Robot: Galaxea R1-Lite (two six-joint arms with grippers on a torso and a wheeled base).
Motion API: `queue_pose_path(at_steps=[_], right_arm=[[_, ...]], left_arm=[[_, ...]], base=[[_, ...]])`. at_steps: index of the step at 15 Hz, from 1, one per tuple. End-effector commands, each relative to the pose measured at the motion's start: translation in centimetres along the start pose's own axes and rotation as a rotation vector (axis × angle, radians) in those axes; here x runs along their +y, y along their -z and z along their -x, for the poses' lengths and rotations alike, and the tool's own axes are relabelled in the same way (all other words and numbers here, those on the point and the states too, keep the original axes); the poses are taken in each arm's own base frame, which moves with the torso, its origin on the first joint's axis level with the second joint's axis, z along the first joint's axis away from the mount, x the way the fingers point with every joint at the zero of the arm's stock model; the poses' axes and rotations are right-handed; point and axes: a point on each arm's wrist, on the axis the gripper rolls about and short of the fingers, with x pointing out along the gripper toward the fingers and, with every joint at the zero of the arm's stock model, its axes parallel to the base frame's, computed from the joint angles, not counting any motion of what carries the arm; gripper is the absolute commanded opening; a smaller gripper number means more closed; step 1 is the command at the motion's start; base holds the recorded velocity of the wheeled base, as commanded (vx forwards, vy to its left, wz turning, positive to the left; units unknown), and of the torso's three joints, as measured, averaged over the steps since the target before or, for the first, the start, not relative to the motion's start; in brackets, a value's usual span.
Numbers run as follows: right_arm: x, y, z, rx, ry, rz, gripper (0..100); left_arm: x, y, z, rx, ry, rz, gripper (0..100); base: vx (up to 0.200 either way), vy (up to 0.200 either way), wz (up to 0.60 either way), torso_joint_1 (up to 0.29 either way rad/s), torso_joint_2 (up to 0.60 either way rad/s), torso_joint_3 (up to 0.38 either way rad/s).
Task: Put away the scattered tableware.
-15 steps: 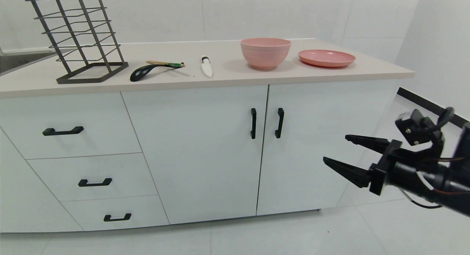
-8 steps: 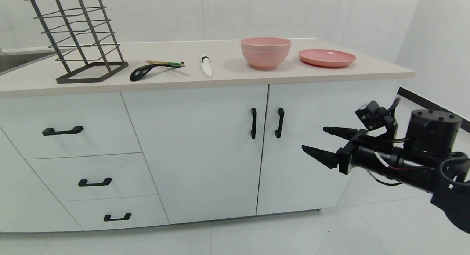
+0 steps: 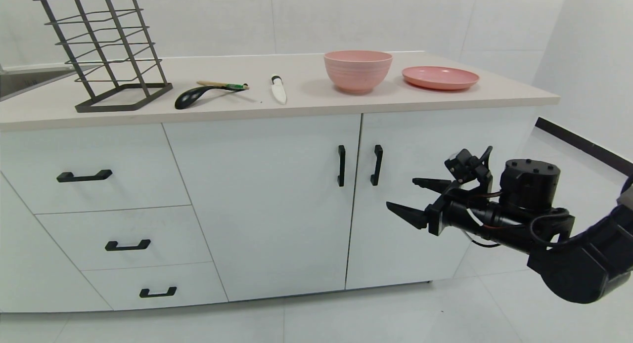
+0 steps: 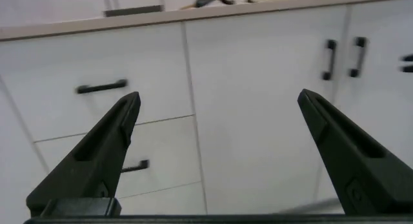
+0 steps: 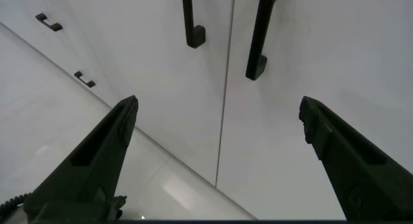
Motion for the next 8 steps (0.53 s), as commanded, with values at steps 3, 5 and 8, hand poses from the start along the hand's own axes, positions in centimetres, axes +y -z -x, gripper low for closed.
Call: queue_pose_path(at_steps=[3, 5, 8], right_arm=[[0.0, 0.8, 0.1, 0.001, -0.008, -0.008, 100], [0.1, 0.7, 0.5, -0.036, -0.003, 0.006, 100], [0.0, 0.7, 1.8, -0.051, 0.017, 0.006, 100]], left_arm=[[-0.2, -4.0, -0.7, 0.089, 0.294, 0.018, 100], [-0.1, -4.2, -3.0, 0.201, 0.394, 0.067, 100], [0.0, -4.0, -6.8, 0.295, 0.559, 0.118, 100]], base=[[0.0, 0.0, 0.0, 0.0, 0.0, 0.0], [0.0, 0.0, 0.0, 0.0, 0.0, 0.0], [0.0, 0.0, 0.0, 0.0, 0.0, 0.0]])
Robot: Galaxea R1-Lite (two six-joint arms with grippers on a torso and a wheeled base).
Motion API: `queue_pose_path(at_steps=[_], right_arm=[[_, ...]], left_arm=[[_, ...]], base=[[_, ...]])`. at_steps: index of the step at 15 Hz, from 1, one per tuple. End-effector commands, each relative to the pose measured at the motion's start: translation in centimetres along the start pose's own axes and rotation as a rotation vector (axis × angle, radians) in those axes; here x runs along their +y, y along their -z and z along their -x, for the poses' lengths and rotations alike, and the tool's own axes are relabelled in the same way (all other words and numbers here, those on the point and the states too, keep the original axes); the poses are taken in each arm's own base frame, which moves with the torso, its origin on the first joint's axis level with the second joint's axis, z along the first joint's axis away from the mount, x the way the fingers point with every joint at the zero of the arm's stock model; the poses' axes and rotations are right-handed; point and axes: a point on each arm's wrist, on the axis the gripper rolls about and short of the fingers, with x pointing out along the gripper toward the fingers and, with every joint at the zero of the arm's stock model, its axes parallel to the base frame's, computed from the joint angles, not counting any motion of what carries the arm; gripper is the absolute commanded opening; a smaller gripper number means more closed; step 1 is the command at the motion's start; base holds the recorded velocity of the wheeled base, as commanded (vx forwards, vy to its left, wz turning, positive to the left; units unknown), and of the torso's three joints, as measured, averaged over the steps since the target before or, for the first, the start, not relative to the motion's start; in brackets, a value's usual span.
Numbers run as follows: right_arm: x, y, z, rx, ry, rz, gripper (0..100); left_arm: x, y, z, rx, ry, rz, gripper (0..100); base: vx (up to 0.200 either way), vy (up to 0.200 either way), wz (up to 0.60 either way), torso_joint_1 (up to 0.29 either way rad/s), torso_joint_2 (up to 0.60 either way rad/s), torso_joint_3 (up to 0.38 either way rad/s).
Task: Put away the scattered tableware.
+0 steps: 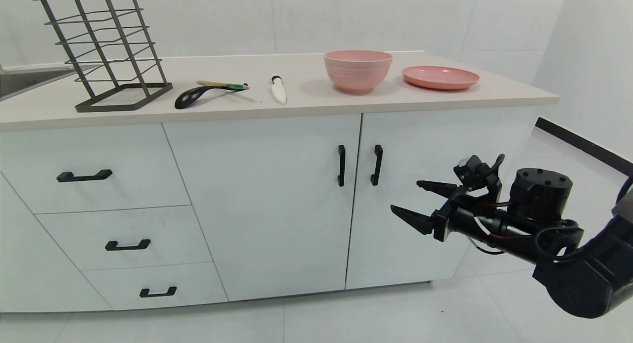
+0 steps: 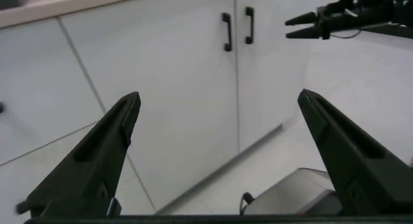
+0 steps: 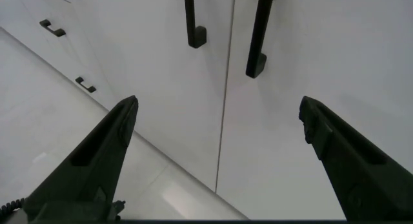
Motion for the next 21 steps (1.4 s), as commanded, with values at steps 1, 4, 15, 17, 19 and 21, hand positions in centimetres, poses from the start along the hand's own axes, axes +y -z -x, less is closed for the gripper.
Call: queue_pose_path(at_steps=[1, 4, 15, 17, 19, 21], right_arm=[[0.1, -0.6, 0.8, -0.015, 0.003, 0.007, 100], [0.1, -0.9, 0.7, -0.027, 0.0, 0.014, 100], [1.0, -1.1, 0.1, -0.045, -0.058, 0.03, 100], [1.0, -1.3, 0.0, -0.059, -0.072, 0.039, 100], [0.6, -1.9, -0.4, -0.086, -0.108, 0.059, 100], [0.4, -1.4, -0.7, -0.079, -0.132, 0.057, 100]], left_arm=[[2.2, -0.5, -4.6, 0.128, 0.166, 0.085, 100], [3.5, -1.3, -8.8, 0.126, 0.238, 0.087, 100], [2.3, 1.9, -19.1, 0.313, 0.461, 0.153, 100], [1.0, 3.2, -22.2, 0.247, 0.524, 0.13, 100], [0.2, 4.8, -25.2, 0.192, 0.551, 0.096, 100], [0.1, 5.9, -26.6, 0.159, 0.554, 0.049, 100]], base=[[0.0, 0.0, 0.0, 0.0, 0.0, 0.0], [0.0, 0.0, 0.0, 0.0, 0.0, 0.0], [0.0, 0.0, 0.0, 0.0, 0.0, 0.0], [0.0, 0.0, 0.0, 0.0, 0.0, 0.0], [0.0, 0.0, 0.0, 0.0, 0.0, 0.0], [0.0, 0.0, 0.0, 0.0, 0.0, 0.0]])
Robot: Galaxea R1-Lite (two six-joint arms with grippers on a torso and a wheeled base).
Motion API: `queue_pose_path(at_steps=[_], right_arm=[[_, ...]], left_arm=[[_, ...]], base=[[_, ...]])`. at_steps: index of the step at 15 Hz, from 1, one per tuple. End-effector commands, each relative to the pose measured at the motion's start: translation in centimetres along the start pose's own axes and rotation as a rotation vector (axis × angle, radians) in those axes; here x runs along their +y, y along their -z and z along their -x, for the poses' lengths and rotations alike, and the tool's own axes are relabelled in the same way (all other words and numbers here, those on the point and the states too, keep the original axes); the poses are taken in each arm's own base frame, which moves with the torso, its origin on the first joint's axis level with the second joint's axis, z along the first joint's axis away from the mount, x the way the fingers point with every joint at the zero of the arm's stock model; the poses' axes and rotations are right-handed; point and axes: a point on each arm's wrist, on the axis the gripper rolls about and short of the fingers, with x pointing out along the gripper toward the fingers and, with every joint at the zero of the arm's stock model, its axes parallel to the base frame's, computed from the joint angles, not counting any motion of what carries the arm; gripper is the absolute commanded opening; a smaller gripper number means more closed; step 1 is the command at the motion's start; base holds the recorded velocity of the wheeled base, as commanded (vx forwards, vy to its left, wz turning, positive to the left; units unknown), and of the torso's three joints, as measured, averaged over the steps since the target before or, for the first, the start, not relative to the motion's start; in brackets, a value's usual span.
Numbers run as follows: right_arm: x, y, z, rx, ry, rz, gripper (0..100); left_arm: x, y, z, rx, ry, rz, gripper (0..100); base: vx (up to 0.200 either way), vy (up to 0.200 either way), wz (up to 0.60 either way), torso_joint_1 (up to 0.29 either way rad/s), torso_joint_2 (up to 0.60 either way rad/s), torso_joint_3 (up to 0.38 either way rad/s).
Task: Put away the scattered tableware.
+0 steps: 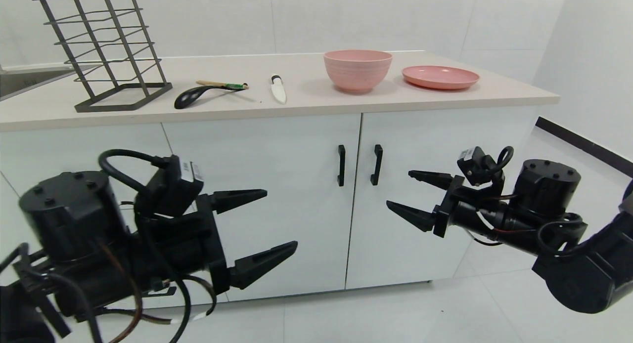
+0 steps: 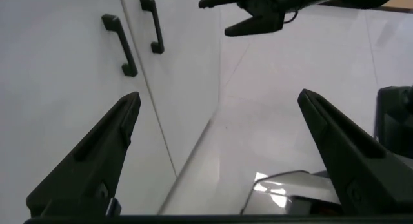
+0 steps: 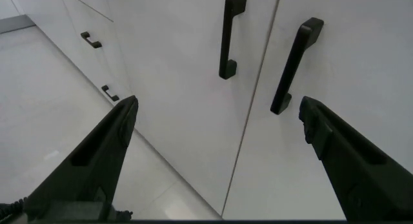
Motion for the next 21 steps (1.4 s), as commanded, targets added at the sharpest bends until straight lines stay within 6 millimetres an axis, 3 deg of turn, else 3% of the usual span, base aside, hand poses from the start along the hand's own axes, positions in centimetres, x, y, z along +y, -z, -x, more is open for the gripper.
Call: queue_pose_path(at_steps=[1, 7, 13, 16, 21], right_arm=[[-0.7, 0.8, -0.9, 0.002, -0.004, -0.003, 100], [-3.1, 2.4, -3.9, -0.024, -0.018, 0.015, 100], [-4.9, 4.6, -6.7, -0.037, -0.044, 0.025, 100], [-5.7, 4.3, -8.2, -0.08, -0.059, 0.057, 100], [-4.9, 4.2, -9.6, -0.098, -0.095, 0.071, 100]], left_arm=[[1.1, 3.9, -4.2, 0.045, 0.046, -0.011, 100], [1.3, 2.4, -7.5, -0.069, 0.106, -0.069, 100], [1.4, 2.9, -8.0, -0.052, 0.107, -0.056, 100], [1.5, 2.3, -8.2, -0.07, 0.099, -0.047, 100], [1.9, 1.8, -8.7, -0.095, 0.097, -0.041, 100]], base=[[0.0, 0.0, 0.0, 0.0, 0.0, 0.0], [0.0, 0.0, 0.0, 0.0, 0.0, 0.0], [0.0, 0.0, 0.0, 0.0, 0.0, 0.0], [0.0, 0.0, 0.0, 0.0, 0.0, 0.0], [0.0, 0.0, 0.0, 0.0, 0.0, 0.0]])
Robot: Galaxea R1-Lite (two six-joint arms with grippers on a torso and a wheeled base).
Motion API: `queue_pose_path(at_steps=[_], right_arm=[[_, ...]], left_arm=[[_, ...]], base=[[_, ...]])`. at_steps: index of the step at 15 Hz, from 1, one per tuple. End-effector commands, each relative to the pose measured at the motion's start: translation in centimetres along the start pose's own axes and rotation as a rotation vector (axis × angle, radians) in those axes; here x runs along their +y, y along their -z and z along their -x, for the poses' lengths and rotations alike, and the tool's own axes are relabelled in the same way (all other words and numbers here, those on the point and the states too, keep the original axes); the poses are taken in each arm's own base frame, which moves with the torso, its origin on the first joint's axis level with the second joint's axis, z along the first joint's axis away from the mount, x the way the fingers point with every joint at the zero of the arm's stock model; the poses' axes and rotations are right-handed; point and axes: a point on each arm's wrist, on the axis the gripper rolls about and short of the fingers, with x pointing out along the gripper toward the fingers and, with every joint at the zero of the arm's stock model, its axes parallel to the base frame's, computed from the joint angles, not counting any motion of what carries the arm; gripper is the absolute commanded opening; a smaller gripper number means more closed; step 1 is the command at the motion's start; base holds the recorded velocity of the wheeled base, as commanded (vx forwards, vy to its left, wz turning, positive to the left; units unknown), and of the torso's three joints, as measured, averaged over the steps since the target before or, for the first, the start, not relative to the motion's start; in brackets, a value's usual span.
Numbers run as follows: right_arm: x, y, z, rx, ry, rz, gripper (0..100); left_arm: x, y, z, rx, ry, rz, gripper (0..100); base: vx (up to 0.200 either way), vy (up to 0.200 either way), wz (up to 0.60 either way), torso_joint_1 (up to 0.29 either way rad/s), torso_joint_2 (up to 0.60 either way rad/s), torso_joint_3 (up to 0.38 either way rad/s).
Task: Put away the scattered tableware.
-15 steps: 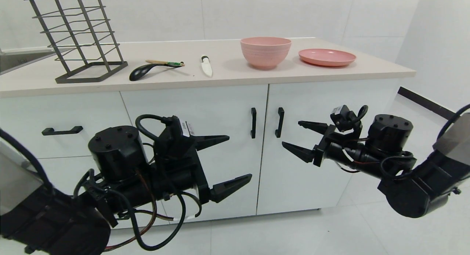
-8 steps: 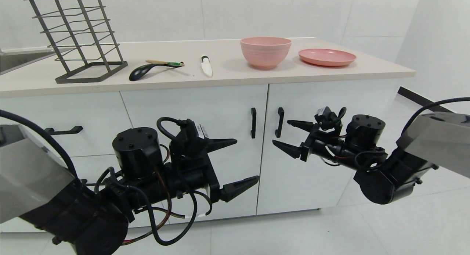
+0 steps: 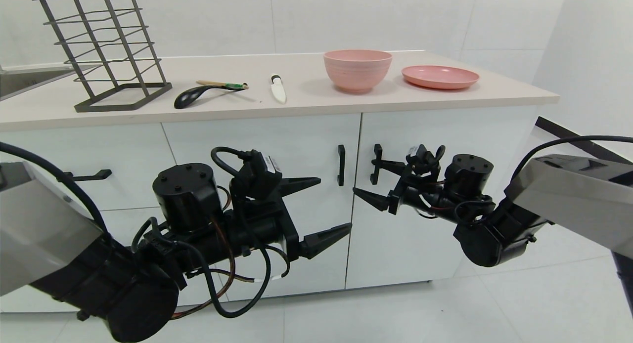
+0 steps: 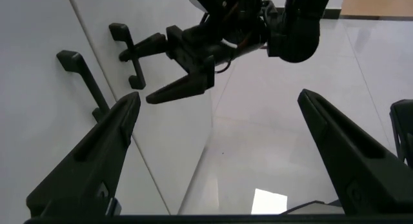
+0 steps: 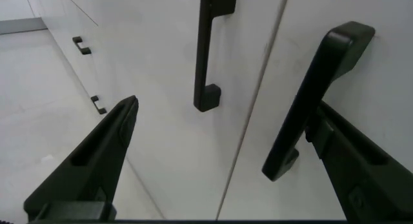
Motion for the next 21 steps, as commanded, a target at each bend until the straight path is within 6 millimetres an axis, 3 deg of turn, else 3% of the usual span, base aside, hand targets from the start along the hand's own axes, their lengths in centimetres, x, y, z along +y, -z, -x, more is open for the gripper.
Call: queue_pose_path(at_steps=[1, 5, 7, 12, 15, 16, 18, 21], right_arm=[[0.2, 0.0, -0.6, -0.008, -0.009, 0.006, 100], [0.7, -0.4, -0.6, -0.058, -0.137, 0.026, 100], [1.5, 0.0, 0.5, -0.046, -0.181, -0.008, 100], [3.9, -1.3, 4.1, -0.018, -0.179, -0.039, 100], [4.8, -1.8, 6.1, 0.013, -0.165, -0.064, 100], [4.9, -1.8, 6.2, 0.014, -0.165, -0.064, 100], [4.7, -1.5, 6.8, 0.027, -0.151, -0.074, 100], [4.5, -1.5, 7.0, 0.029, -0.143, -0.072, 100]], left_arm=[[0.2, -0.3, -0.2, -0.012, -0.001, -0.007, 100], [0.5, -0.4, -0.8, -0.013, 0.005, -0.007, 100], [0.9, -0.4, -1.4, -0.018, 0.003, -0.009, 100], [1.9, -1.3, -3.1, -0.033, 0.011, -0.018, 100], [2.3, -2.2, -6.8, -0.069, 0.052, -0.033, 100], [2.3, -2.1, -6.9, -0.069, 0.052, -0.033, 100], [3.8, -2.5, -10.7, -0.126, 0.061, -0.053, 100], [4.9, -1.8, -13.0, -0.147, 0.061, -0.058, 100]], base=[[0.0, 0.0, 0.0, 0.0, 0.0, 0.0], [0.0, 0.0, 0.0, 0.0, 0.0, 0.0], [0.0, 0.0, 0.0, 0.0, 0.0, 0.0], [0.0, 0.0, 0.0, 0.0, 0.0, 0.0], [0.0, 0.0, 0.0, 0.0, 0.0, 0.0], [0.0, 0.0, 0.0, 0.0, 0.0, 0.0], [0.0, 0.0, 0.0, 0.0, 0.0, 0.0], [0.0, 0.0, 0.0, 0.0, 0.0, 0.0]])
